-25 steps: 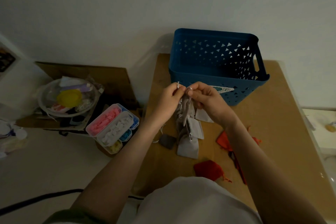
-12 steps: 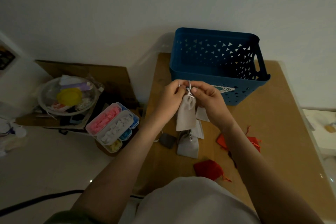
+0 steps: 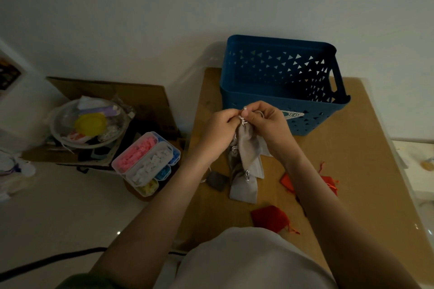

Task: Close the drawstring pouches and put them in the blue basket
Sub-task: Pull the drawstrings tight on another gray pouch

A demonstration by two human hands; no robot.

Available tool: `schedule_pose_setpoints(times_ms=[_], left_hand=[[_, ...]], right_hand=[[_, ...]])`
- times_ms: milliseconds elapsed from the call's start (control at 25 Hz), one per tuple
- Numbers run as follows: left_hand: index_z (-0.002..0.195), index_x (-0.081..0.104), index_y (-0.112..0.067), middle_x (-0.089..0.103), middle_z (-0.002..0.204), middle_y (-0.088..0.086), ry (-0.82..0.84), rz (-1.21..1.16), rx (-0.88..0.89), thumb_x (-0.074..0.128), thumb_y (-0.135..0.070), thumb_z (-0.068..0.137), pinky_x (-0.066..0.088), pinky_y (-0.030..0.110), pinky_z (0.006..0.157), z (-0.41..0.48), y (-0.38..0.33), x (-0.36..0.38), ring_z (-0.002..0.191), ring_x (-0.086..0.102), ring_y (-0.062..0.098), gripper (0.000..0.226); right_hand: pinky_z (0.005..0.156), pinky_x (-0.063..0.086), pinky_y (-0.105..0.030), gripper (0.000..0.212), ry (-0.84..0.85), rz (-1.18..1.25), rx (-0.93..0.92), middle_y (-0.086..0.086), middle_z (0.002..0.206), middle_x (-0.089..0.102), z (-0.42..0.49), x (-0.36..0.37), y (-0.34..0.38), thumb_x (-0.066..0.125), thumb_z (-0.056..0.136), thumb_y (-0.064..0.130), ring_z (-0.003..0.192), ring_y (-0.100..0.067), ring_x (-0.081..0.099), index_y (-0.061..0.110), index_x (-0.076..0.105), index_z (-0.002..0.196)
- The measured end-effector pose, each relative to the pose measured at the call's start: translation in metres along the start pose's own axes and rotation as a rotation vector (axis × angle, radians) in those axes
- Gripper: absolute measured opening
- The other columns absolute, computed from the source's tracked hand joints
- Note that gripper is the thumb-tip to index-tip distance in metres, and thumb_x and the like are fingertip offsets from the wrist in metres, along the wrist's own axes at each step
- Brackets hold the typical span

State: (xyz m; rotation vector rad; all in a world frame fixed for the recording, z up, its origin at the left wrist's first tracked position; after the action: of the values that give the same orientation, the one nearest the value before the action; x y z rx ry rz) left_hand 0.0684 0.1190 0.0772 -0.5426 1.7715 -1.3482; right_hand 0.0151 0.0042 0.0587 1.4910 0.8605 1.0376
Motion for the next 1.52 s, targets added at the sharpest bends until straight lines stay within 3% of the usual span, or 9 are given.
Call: schedule_pose_setpoints(times_ms=[120, 240, 480, 560, 840, 960, 1120, 1320, 1520], left_hand=[[0.108, 0.068, -0.016, 0.069, 0.103, 0.007, 0.085, -0.225, -0.139, 0.044, -0.02, 0.1, 0.05, 0.019, 0.08, -0.003, 0.005, 0.0, 0.094, 0.064, 0.012, 0.025], [0.107, 0.068, -0.016, 0.07, 0.103, 0.007, 0.13, -0.231, -0.174, 0.045, -0.026, 0.1, 0.05, 0.029, 0.087, -0.001, 0.009, -0.005, 0.1, 0.064, 0.017, 0.026], [0.084, 0.067, -0.015, 0.063, 0.075, -0.003, 0.216, -0.172, -0.035, 0.059, -0.019, 0.092, 0.045, 0.016, 0.067, 0.0, 0.002, -0.015, 0.07, 0.057, -0.001, 0.013], [0.079, 0.065, -0.016, 0.062, 0.072, -0.006, 0.239, -0.162, -0.004, 0.063, -0.013, 0.089, 0.044, 0.012, 0.064, -0.001, 0.0, -0.014, 0.066, 0.057, -0.005, 0.011], [0.081, 0.062, -0.013, 0.058, 0.065, -0.008, 0.055, -0.268, -0.06, 0.06, -0.015, 0.091, 0.042, 0.014, 0.059, 0.002, 0.005, -0.011, 0.057, 0.053, -0.004, 0.011], [0.081, 0.057, -0.01, 0.061, 0.069, -0.007, 0.02, -0.503, -0.095, 0.055, -0.01, 0.093, 0.038, 0.014, 0.053, 0.002, 0.008, -0.015, 0.052, 0.05, -0.002, 0.012], [0.081, 0.052, -0.007, 0.069, 0.075, 0.003, 0.134, -0.822, -0.111, 0.048, -0.007, 0.094, 0.032, 0.013, 0.047, 0.0, 0.006, -0.017, 0.042, 0.036, 0.002, 0.013], [0.083, 0.059, -0.006, 0.063, 0.062, 0.0, 0.069, -0.74, -0.145, 0.05, -0.011, 0.094, 0.03, 0.014, 0.044, 0.002, 0.018, -0.018, 0.044, 0.035, 0.004, 0.015], [0.09, 0.066, -0.01, 0.057, 0.063, -0.005, -0.002, -0.377, -0.12, 0.049, -0.012, 0.097, 0.034, 0.015, 0.049, 0.003, 0.016, -0.015, 0.052, 0.042, 0.003, 0.019]], right_hand=[[0.065, 0.048, -0.026, 0.008, -0.008, -0.095, -0.011, -0.007, 0.072, 0.058, 0.001, 0.001, 0.001, 0.062, 0.09, 0.009, 0.068, -0.015, 0.056, 0.011, 0.059, 0.083], [0.062, 0.043, -0.027, 0.009, 0.014, -0.124, -0.033, -0.012, 0.072, 0.048, 0.001, 0.002, 0.004, 0.061, 0.091, 0.01, 0.067, -0.022, 0.047, 0.013, 0.054, 0.087], [0.065, 0.04, -0.028, 0.003, 0.151, -0.167, -0.072, -0.019, 0.071, 0.05, -0.001, 0.002, 0.006, 0.059, 0.091, 0.011, 0.067, -0.023, 0.048, 0.012, 0.058, 0.089], [0.061, 0.043, -0.017, 0.011, 0.147, -0.111, -0.052, -0.001, 0.066, 0.061, -0.004, 0.002, 0.014, 0.055, 0.092, 0.001, 0.061, -0.007, 0.055, 0.005, 0.055, 0.082], [0.051, 0.035, -0.019, 0.025, 0.076, -0.29, -0.012, 0.004, 0.049, 0.046, -0.003, -0.01, 0.014, 0.046, 0.1, 0.018, 0.046, -0.007, 0.039, 0.009, 0.062, 0.083], [0.053, 0.038, -0.016, 0.022, 0.146, -0.421, -0.013, 0.008, 0.053, 0.05, -0.003, -0.017, 0.009, 0.047, 0.099, 0.013, 0.05, -0.005, 0.043, 0.011, 0.068, 0.095], [0.058, 0.038, -0.018, 0.029, 0.166, -0.51, -0.043, 0.004, 0.064, 0.051, 0.001, -0.015, 0.002, 0.047, 0.099, 0.01, 0.056, -0.004, 0.044, 0.019, 0.061, 0.075], [0.058, 0.034, -0.016, 0.036, 0.171, -0.574, -0.003, 0.011, 0.06, 0.046, 0.002, -0.016, -0.005, 0.041, 0.102, 0.013, 0.055, -0.001, 0.04, 0.018, 0.052, 0.068], [0.051, 0.034, -0.02, 0.04, 0.075, -0.278, 0.165, -0.002, 0.056, 0.041, 0.004, -0.011, -0.003, 0.035, 0.104, 0.023, 0.049, -0.009, 0.037, 0.011, 0.045, 0.067]])
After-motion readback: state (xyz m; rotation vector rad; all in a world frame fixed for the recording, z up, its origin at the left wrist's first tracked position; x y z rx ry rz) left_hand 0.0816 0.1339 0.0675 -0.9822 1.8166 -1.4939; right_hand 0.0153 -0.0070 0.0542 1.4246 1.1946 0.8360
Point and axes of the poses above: each hand's wrist, its own z-axis towards the middle knuckle, its own x-axis out of the palm, y = z × x, the point moved 3 cm from there along z, towards the middle knuckle
